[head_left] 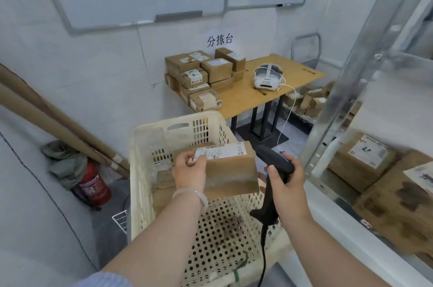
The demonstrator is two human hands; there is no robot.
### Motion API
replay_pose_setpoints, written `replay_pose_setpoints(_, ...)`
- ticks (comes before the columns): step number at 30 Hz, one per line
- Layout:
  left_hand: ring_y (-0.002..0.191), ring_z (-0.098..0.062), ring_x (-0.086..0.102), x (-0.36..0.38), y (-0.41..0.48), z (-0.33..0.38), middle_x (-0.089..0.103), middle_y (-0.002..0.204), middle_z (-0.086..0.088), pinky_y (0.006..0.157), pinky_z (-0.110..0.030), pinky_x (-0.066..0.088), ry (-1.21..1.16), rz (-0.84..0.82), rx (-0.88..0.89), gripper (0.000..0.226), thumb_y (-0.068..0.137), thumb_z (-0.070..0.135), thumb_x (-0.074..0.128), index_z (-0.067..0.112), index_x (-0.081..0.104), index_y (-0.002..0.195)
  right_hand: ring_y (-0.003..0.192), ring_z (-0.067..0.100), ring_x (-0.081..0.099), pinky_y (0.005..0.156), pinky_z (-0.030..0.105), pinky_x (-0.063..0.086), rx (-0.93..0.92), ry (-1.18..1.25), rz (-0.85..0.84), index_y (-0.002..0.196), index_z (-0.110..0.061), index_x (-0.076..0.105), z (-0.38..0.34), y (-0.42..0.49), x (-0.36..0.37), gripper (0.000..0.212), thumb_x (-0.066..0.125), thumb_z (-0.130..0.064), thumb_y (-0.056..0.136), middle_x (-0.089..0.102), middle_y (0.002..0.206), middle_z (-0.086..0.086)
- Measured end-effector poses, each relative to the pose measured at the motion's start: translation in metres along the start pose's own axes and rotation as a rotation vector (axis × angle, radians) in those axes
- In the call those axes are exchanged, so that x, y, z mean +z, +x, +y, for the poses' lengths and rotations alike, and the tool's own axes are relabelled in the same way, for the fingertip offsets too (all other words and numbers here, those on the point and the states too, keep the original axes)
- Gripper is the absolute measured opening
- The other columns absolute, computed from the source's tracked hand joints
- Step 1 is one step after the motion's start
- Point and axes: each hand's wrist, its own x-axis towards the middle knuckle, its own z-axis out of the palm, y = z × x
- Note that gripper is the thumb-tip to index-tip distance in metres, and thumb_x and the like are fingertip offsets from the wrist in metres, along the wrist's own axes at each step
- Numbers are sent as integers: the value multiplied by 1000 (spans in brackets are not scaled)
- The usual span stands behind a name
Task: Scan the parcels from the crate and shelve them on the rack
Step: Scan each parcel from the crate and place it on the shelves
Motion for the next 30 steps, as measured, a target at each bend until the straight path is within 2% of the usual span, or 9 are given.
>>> replay_pose_setpoints(4, 124, -15, 48, -8, -29, -5, 44, 148, 8, 111, -45, 37, -63, -148, 88, 60, 87, 28, 73, 46, 47, 139, 106, 18, 66, 96, 51, 53, -9, 18, 28, 105, -68, 43, -13, -19, -23, 41, 63, -34, 95, 62, 125, -4)
replay_pose_setpoints(7, 135, -17, 42, -13, -40, -3, 39, 152, 12, 114, -54, 35, -14, -277, 137, 70, 87, 30, 74, 51, 39, 144, 101, 17, 67, 94, 51, 53, -25, 25, 71, 110, -62, 41, -22, -26, -36, 39, 62, -32, 96, 63, 121, -6)
replay_pose_setpoints(10, 135, -14, 40, -18, -39, 5, 41, 150, 13, 115, -51, 35, 82, -432, 235, 74, 87, 27, 74, 52, 37, 146, 99, 16, 67, 93, 50, 54, -25, 62, 118, 114, -56, 42, -31, -32, -41, 37, 62, -31, 96, 61, 114, -13)
replay_pose_setpoints(15, 126, -4, 45, -33, -25, 22, 42, 148, 12, 115, -34, 36, 227, -625, 383, 83, 84, 24, 79, 45, 33, 150, 100, 26, 69, 88, 51, 56, -41, 74, 167, 95, -70, 42, -39, -50, -33, 43, 61, -31, 96, 62, 123, -2)
replay_pose_setpoints(17, 131, -11, 42, -37, -20, 27, 39, 146, 7, 118, -37, 32, 323, -651, 467, 81, 81, 30, 82, 41, 38, 149, 92, 16, 70, 76, 41, 58, -53, 51, 195, 102, -66, 41, -41, -56, -30, 40, 60, -31, 97, 63, 115, -8)
replay_pose_setpoints(19, 129, -11, 39, -39, -16, 31, 35, 144, 7, 115, -31, 29, 365, -689, 509, 82, 78, 35, 84, 43, 39, 147, 81, 3, 67, 64, 23, 51, -70, 23, 244, 114, -58, 38, -44, -61, -29, 39, 60, -31, 97, 58, 105, -23)
replay_pose_setpoints(21, 127, -10, 37, -39, -14, 34, 33, 143, 8, 111, -28, 28, 380, -722, 532, 86, 74, 39, 86, 45, 39, 146, 81, 3, 64, 62, 21, 47, -78, 2, 284, 119, -56, 36, -47, -67, -30, 41, 60, -32, 97, 54, 101, -28)
replay_pose_setpoints(25, 130, -15, 38, -31, -18, 43, 33, 143, 6, 117, -39, 31, 408, -797, 587, 93, 70, 41, 88, 44, 38, 148, 82, 3, 65, 56, 16, 48, -105, -9, 370, 117, -59, 34, -54, -85, -38, 41, 60, -36, 96, 57, 104, -27)
replay_pose_setpoints(30, 124, -6, 34, -17, -30, 52, 31, 138, 11, 112, -29, 26, 374, -917, 667, 97, 68, 40, 90, 43, 36, 148, 94, 3, 60, 69, 23, 47, -175, -11, 475, 120, -55, 37, -62, -102, -53, 41, 61, -33, 96, 55, 107, -26)
